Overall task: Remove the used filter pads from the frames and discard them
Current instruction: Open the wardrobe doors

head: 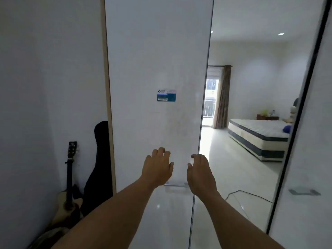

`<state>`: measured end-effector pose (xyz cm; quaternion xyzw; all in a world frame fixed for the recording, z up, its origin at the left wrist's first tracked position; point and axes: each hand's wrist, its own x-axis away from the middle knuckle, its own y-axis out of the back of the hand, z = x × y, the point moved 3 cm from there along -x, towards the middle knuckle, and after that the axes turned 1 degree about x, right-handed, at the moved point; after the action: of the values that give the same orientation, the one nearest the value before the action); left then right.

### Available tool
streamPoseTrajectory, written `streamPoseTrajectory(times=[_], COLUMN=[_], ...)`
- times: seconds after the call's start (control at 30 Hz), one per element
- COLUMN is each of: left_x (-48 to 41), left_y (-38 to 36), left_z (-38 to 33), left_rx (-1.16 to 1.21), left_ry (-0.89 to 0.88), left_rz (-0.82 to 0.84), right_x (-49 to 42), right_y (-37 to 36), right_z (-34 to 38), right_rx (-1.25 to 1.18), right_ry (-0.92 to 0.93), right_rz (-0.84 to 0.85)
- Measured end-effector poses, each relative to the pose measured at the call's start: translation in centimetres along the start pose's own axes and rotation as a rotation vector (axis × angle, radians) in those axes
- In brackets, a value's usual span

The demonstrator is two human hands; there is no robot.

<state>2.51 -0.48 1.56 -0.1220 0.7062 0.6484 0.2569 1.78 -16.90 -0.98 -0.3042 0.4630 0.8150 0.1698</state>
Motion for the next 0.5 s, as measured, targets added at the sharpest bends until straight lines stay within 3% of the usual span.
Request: streamPoseTrajectory(times=[0.1, 0.33, 0.5], left_x=[-1.6, -4.7, -5.4], left_y=[-5.8, -17.1, -21.2], left_z=[-0.4, -0.7, -0.5], left_rx=[-0.009, 0.002, 0.024], left_ry=[0.02, 0.057, 0.067], left_rz=[0.131, 0.328, 0.397], right_x=[-0.3, -1.8, -2.5], right_y=[-4.7, -14.6, -17.9], right_z=[-3.9, -10.7, -12.3], right_rx=[-0.03, -0.008, -0.005], right_ry=[-0.054, -0.058, -0.08], right_rz=[0.101, 0.523, 0.613])
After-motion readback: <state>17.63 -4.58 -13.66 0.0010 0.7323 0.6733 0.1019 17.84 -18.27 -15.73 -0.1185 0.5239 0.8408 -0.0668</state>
